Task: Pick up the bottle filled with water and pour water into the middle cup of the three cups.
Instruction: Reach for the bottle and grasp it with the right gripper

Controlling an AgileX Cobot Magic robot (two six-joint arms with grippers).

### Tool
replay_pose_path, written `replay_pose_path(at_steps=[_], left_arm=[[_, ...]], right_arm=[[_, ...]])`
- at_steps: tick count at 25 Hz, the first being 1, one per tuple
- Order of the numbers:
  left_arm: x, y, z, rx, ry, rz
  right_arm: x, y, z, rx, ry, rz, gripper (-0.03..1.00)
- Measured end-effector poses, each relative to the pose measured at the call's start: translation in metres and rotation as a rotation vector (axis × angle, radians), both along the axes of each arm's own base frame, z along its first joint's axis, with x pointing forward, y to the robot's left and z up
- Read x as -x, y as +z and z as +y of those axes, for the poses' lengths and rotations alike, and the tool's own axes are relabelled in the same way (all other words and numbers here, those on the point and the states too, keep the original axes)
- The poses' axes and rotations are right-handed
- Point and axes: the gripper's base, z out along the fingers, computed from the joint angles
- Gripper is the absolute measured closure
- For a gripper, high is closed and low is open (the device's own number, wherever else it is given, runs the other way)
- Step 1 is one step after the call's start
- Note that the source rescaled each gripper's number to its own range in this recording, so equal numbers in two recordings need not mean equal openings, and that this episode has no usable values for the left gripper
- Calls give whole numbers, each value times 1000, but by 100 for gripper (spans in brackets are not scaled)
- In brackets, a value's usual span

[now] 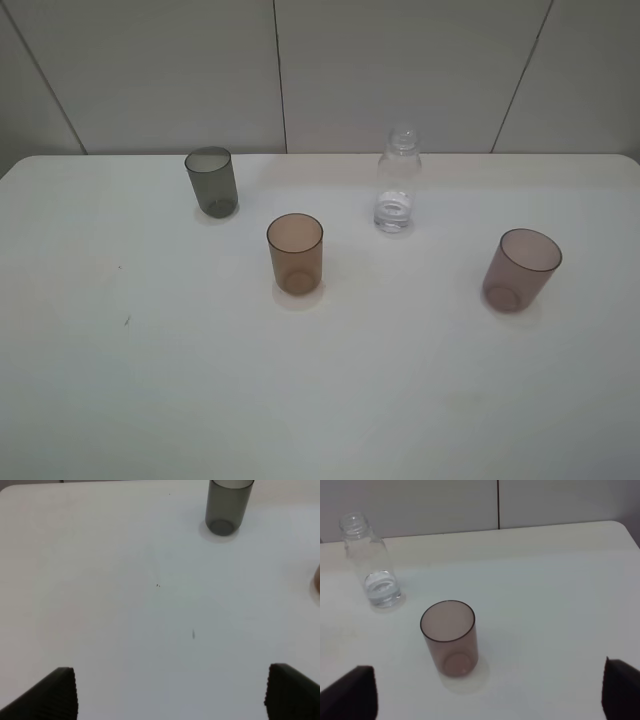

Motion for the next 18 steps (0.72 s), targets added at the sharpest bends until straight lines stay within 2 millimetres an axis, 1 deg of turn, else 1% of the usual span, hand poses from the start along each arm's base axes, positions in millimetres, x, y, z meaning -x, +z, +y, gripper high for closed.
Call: replay_pose_path(at_steps=[18], left_arm=[[0, 0, 0, 0, 0, 0]], right_arm=[[0, 0, 0, 0, 0, 0, 5]])
